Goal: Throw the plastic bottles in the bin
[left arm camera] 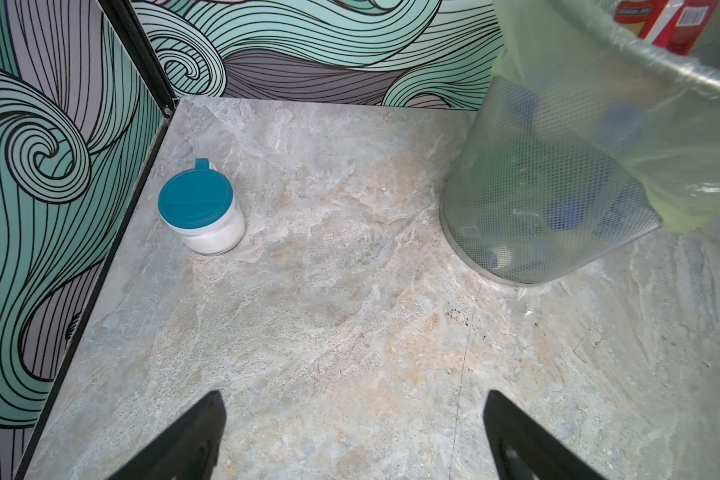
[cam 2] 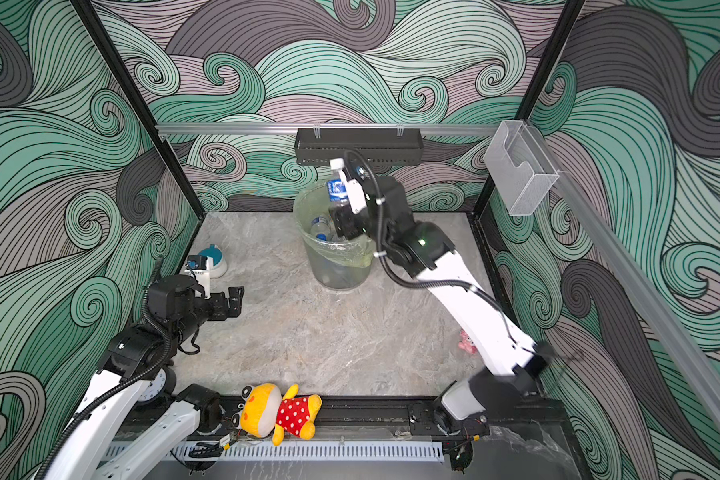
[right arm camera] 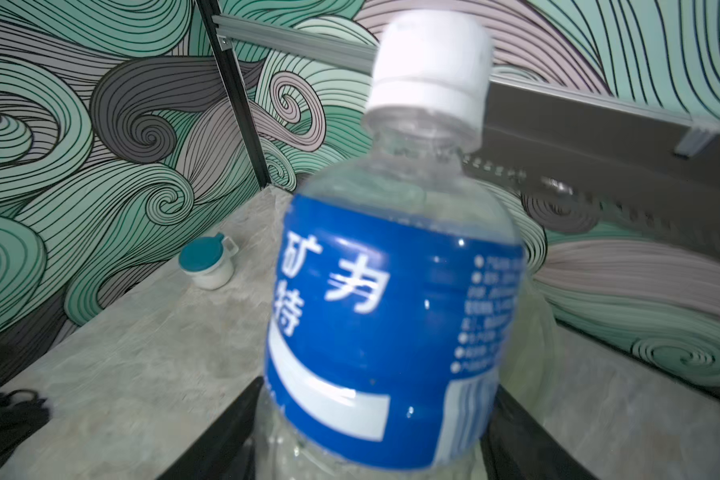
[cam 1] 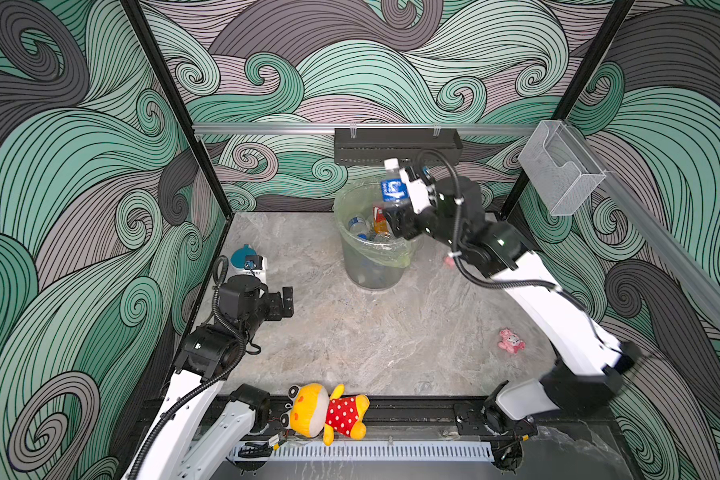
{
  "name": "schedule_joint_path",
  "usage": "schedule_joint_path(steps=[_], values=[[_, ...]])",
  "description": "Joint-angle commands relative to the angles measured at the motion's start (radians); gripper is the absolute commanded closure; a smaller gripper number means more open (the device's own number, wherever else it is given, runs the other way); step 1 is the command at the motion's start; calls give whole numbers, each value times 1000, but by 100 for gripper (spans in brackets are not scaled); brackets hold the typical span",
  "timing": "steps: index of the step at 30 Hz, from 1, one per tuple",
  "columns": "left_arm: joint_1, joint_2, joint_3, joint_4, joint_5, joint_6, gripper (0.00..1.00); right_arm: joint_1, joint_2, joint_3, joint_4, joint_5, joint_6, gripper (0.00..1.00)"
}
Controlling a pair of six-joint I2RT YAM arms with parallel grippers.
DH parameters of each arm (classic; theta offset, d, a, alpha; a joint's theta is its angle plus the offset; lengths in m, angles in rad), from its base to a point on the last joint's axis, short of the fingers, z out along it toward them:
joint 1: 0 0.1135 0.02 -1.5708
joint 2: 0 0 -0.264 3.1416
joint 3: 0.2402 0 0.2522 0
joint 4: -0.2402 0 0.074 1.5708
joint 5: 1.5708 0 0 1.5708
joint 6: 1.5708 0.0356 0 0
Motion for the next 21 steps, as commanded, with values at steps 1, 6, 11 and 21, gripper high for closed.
schedule_joint_path(steps=[1, 6, 11, 21], values=[[6, -32, 53, -79, -14, 20, 1, -9, 107, 120, -112, -93, -21, 13], [6, -60, 26, -90, -33, 49, 1, -11, -100, -194, 109, -67, -18, 0], [5, -22, 13, -42, -21, 53, 1, -31, -298, -394, 187, -34, -14, 0], [6, 48, -73, 195, -140, 100, 1, -134, -514, -699, 225, 210, 8, 0]])
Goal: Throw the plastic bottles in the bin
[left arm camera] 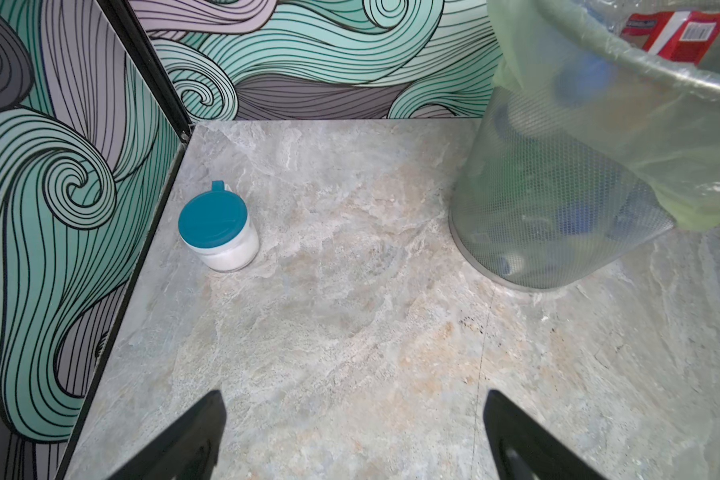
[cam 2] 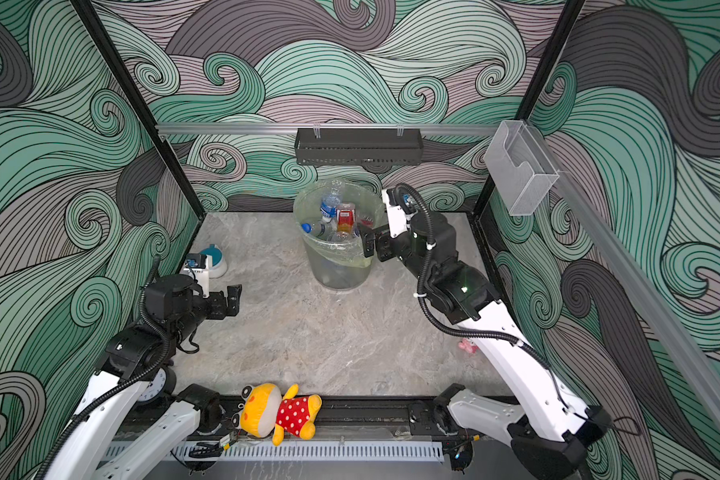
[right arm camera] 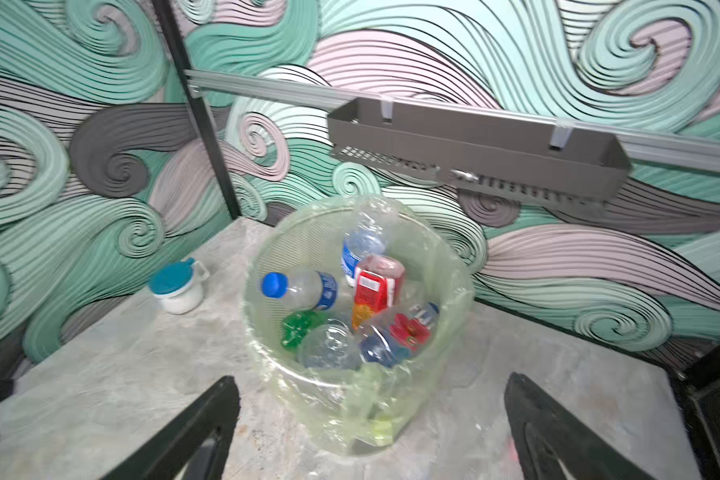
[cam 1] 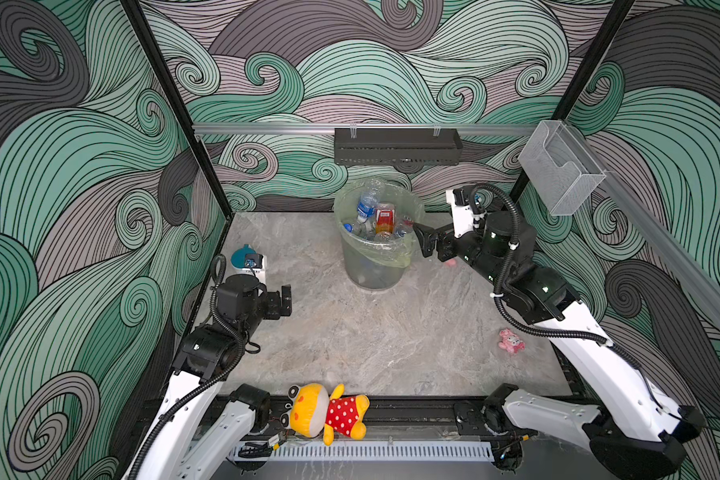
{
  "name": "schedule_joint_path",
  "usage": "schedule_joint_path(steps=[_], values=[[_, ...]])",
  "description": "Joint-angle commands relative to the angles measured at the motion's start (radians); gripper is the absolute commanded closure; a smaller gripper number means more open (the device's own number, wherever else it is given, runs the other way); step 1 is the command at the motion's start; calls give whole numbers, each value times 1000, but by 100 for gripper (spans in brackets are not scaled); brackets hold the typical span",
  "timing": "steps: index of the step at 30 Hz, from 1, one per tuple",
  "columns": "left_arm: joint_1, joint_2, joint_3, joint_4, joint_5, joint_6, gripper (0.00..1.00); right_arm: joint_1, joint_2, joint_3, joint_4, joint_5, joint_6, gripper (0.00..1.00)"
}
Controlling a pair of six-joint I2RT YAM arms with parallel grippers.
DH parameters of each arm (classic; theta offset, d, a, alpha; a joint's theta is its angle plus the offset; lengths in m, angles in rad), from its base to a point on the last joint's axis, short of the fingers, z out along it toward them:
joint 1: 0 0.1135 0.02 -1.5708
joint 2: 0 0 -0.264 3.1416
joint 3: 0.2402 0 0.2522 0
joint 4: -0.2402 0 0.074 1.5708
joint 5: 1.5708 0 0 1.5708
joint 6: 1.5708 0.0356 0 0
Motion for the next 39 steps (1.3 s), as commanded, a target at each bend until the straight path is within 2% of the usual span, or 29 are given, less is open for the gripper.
schedule_joint_path(steps=[1, 5, 6, 8, 10, 11, 14, 17, 18, 21, 24, 30, 37, 39], values=[[5, 25, -93, 187, -136, 39, 1, -68, -17, -127, 25, 152, 17, 0], [8, 70, -324, 555, -293, 80, 1, -194, -71, -381, 234, 267, -14, 0], [10, 96, -379, 655, -293, 80, 1, -243, -79, -448, 274, 242, -36, 0], [14, 177, -456, 829, -401, 108, 1, -343, -78, -571, 365, 192, -43, 0], [35, 286, -472, 917, -427, 119, 1, -428, -50, -654, 441, 190, -1, 0], [46, 342, -454, 902, -433, 117, 1, -471, -26, -691, 481, 177, 26, 0], [79, 478, -461, 1007, -450, 156, 1, -554, 41, -784, 616, 103, 83, 0], [131, 542, -511, 1172, -374, 177, 1, -569, 128, -877, 842, 82, 69, 0], [137, 545, -504, 1171, -345, 183, 1, -569, 161, -894, 896, 82, 64, 0], [174, 576, -514, 1250, -271, 199, 1, -569, 249, -905, 973, 63, 59, 0], [213, 600, -508, 1291, -236, 175, 1, -569, 285, -874, 974, 27, 38, 0], [283, 606, -477, 1237, -104, 142, 1, -544, 419, -960, 1271, -42, -15, 0], [292, 615, -485, 1277, 15, 146, 1, -539, 416, -952, 1244, -34, -15, 0], [297, 641, -489, 1310, 17, 108, 1, -539, 421, -954, 1261, -32, -15, 0]])
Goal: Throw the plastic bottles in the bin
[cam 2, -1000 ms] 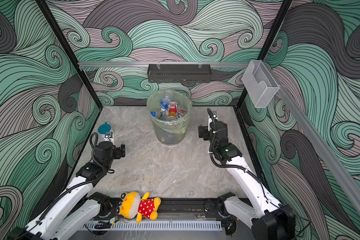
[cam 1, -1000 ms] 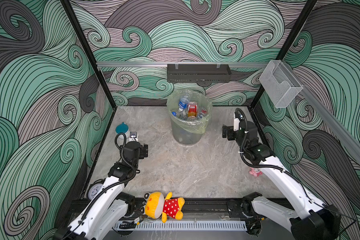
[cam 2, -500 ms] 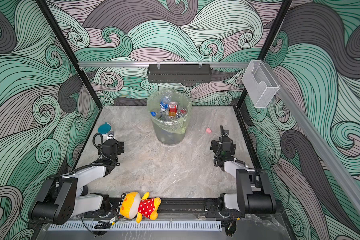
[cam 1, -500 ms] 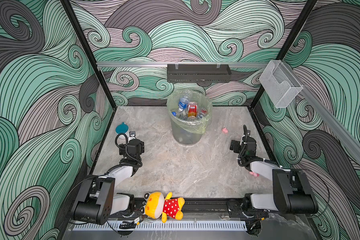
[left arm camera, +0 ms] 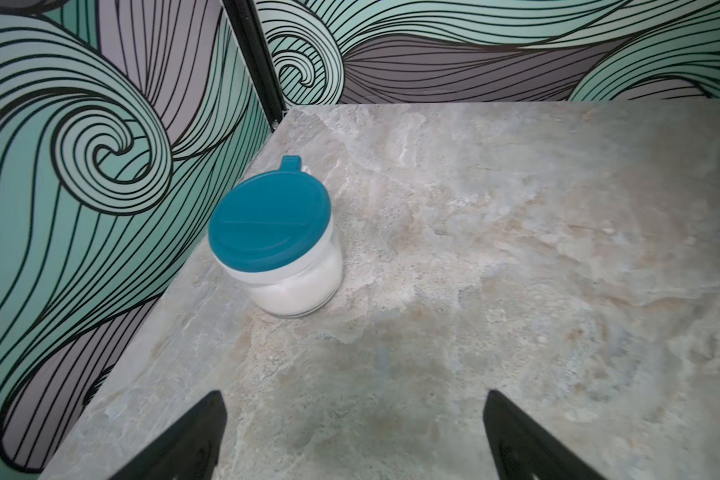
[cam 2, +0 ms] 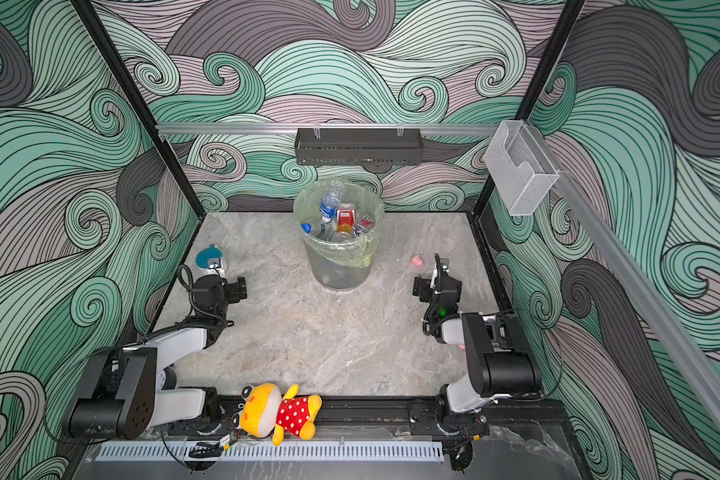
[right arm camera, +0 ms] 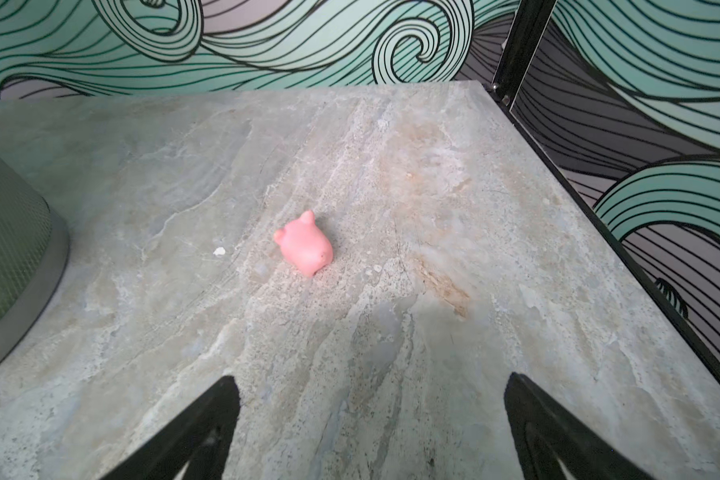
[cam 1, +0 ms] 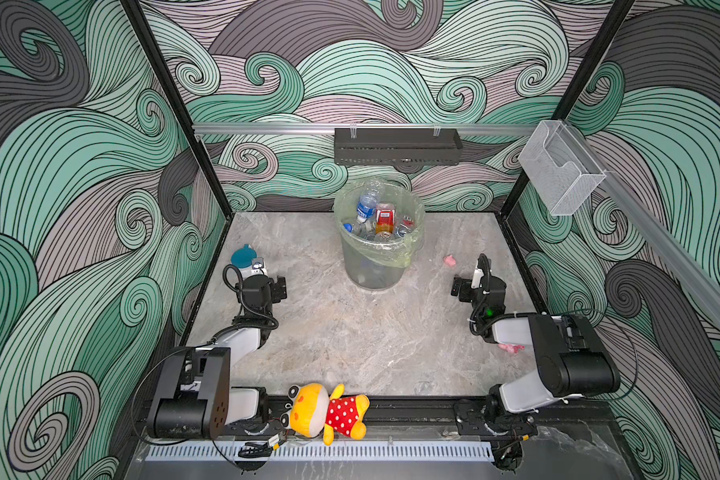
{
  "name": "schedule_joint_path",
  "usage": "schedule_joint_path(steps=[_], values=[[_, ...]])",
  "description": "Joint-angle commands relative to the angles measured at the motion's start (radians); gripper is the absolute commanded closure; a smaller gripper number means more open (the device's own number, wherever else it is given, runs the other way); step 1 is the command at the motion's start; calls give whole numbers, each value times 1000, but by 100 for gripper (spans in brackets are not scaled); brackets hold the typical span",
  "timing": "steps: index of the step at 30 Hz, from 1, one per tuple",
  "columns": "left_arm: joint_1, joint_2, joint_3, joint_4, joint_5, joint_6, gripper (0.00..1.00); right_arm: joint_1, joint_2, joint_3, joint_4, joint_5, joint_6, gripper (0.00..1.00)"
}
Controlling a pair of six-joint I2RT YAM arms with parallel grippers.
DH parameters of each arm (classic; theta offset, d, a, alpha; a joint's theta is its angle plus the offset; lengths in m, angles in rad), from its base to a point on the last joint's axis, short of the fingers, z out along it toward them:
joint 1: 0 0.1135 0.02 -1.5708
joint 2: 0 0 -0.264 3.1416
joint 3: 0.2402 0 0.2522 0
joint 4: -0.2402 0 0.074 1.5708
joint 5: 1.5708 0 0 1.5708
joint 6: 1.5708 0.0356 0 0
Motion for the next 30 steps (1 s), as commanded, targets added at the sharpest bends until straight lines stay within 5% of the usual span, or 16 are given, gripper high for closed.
schedule_joint_path(steps=[1, 5, 8, 30], values=[[13, 65, -3, 137, 58, -45, 1, 2, -6, 4, 47, -9, -19, 0], [11, 241, 21, 280, 109, 15, 1, 2, -5, 5, 44, -9, -19, 0], [24, 206, 81, 89, 129, -28, 1, 1, -3, 9, 40, -11, -17, 0], [61, 218, 92, 89, 167, -53, 1, 2, -5, 9, 39, -12, -19, 0]])
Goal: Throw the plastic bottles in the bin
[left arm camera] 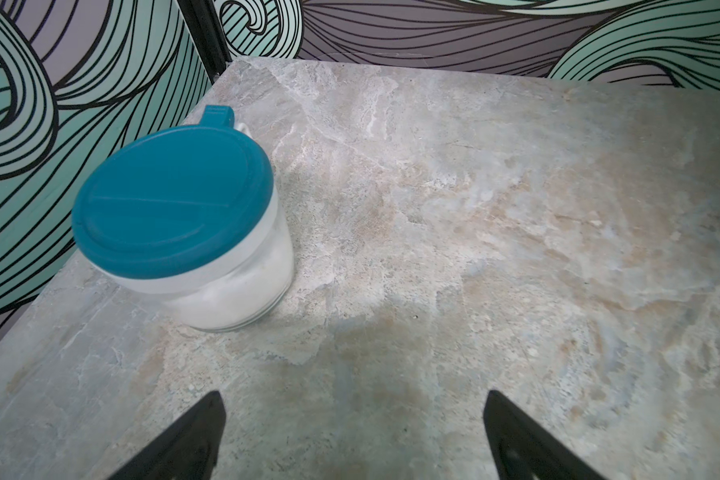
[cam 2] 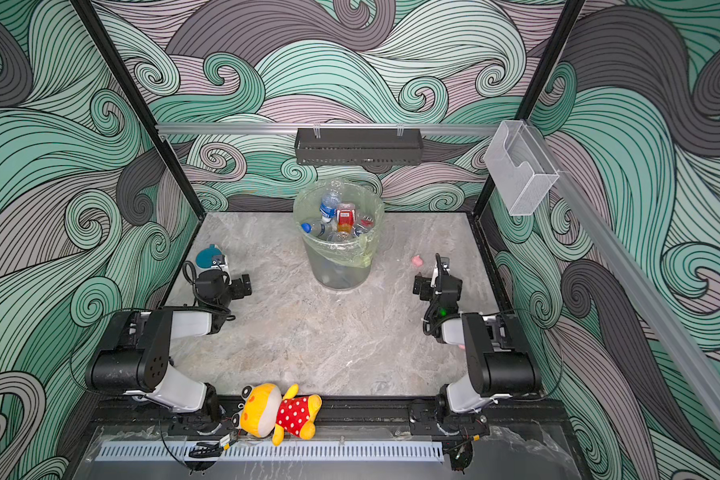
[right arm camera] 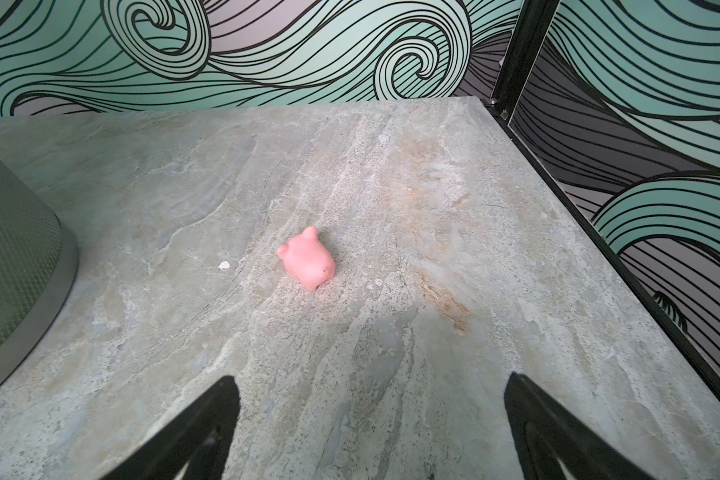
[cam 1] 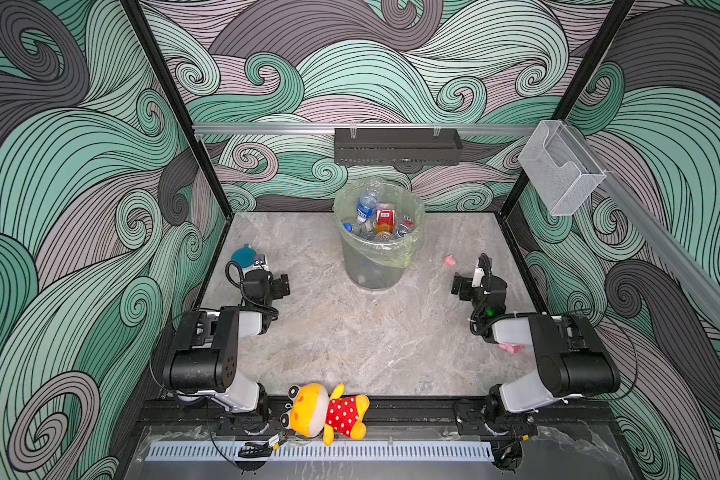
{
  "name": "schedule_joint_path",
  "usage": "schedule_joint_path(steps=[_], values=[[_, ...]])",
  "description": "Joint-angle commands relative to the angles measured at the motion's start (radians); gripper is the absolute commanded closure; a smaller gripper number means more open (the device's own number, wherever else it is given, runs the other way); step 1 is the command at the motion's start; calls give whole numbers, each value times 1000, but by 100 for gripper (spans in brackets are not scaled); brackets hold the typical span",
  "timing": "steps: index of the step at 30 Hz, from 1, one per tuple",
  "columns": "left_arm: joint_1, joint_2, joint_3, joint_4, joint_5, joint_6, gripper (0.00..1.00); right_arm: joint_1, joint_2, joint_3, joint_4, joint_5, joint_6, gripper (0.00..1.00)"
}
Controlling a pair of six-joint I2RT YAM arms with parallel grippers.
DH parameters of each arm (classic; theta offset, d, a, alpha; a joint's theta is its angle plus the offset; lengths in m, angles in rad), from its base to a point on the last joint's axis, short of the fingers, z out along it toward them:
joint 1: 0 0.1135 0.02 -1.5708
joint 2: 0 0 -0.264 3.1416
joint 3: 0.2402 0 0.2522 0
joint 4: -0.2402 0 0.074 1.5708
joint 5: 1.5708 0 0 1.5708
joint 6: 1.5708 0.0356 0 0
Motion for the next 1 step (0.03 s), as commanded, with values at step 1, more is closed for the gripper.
schedule_joint_path(steps=[1], values=[[3, -19, 15, -1, 16, -7, 1, 2, -7, 5, 22, -9, -18, 0]])
